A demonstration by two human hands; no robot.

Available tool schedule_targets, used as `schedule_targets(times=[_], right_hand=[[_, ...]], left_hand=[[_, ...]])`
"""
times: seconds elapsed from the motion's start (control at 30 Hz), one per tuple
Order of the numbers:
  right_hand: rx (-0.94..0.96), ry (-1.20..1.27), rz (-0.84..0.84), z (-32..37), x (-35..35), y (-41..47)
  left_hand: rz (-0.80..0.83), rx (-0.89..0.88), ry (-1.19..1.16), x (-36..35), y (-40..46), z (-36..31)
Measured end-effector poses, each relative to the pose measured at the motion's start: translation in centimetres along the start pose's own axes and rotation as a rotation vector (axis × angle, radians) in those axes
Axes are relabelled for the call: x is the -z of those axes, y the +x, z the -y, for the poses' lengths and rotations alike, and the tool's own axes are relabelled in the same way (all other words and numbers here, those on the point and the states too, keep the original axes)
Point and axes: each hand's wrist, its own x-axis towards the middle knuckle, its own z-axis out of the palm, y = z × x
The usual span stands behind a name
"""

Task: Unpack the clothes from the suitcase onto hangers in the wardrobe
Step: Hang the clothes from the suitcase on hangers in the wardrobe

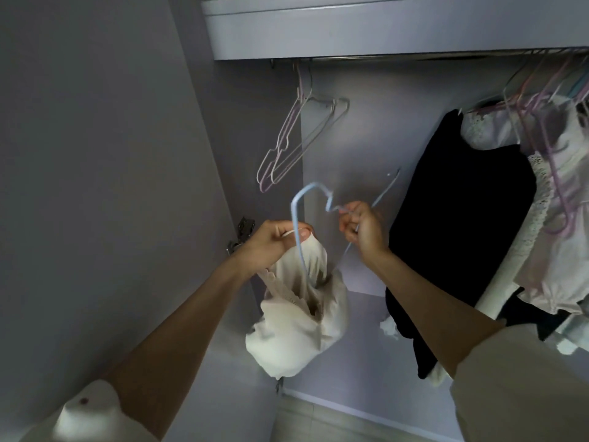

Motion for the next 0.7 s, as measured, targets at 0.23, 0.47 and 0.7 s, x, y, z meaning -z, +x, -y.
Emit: schedule_targets(times=[0.23, 0.47, 0.7], right_hand=[[-0.105, -0.569, 0.378, -1.1, 2.7, -1.1], [-0.113, -0.663, 0.221, -1.5, 3.5, -2.3], [0.137, -0.662, -0.168, -0.9, 6.8, -0.1]], left_hand=[[-0.039, -0.025, -0.097, 1.2, 0.1, -0.8], [-0.03, 0.018, 0.043, 1.4, 0.8, -0.6], [0.216, 0.138, 0.786, 2.3, 0.8, 1.8]])
